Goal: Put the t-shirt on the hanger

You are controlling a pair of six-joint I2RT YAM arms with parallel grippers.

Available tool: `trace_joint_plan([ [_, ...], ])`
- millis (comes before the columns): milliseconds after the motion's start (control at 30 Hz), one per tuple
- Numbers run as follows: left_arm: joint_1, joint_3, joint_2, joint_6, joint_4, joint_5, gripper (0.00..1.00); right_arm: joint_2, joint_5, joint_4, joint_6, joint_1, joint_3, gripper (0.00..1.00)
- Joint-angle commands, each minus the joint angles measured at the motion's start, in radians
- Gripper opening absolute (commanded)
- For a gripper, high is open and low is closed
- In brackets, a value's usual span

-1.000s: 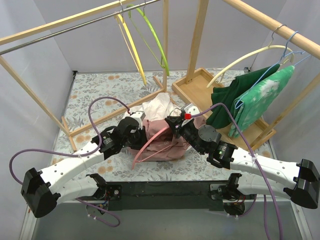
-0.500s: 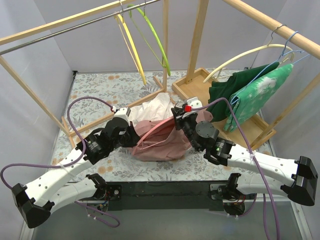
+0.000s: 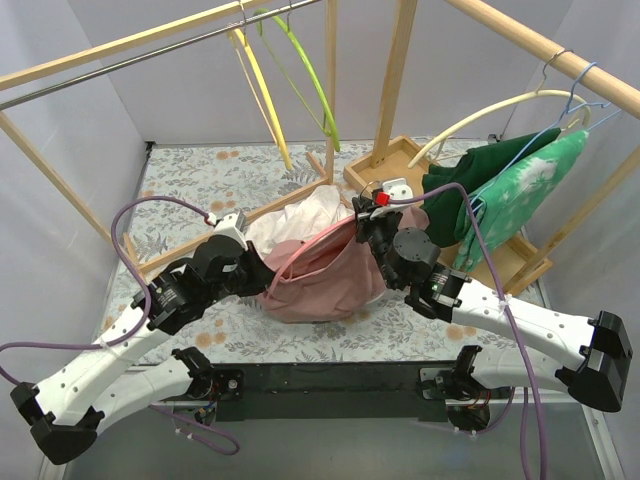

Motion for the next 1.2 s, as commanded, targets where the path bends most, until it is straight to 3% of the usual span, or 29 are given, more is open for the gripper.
trace_joint_plan([
  [0, -0.003, 0.051, -0.036, -0.022, -0.162, 0.030, 0.00, 0.020, 0.175, 0.085, -0.088, -0.041, 0.109, 0.01],
  [567, -0.003, 0.196, -0.085, 0.001, -0.395, 0.082, 0.00, 0.148, 0.268, 0.086, -0.133, -0.078, 0.226, 0.01],
  [833, -0.003, 0.301, -0.079, -0.009, -0.418, -0.034, 0.00, 0.134, 0.218, 0.088, -0.105, -0.072, 0.192, 0.01],
  [1167, -0.002, 0.196, -0.056, -0.038, -0.365, -0.053, 0.00, 0.064, 0.225, 0.086, -0.124, -0.075, 0.186, 0.01],
])
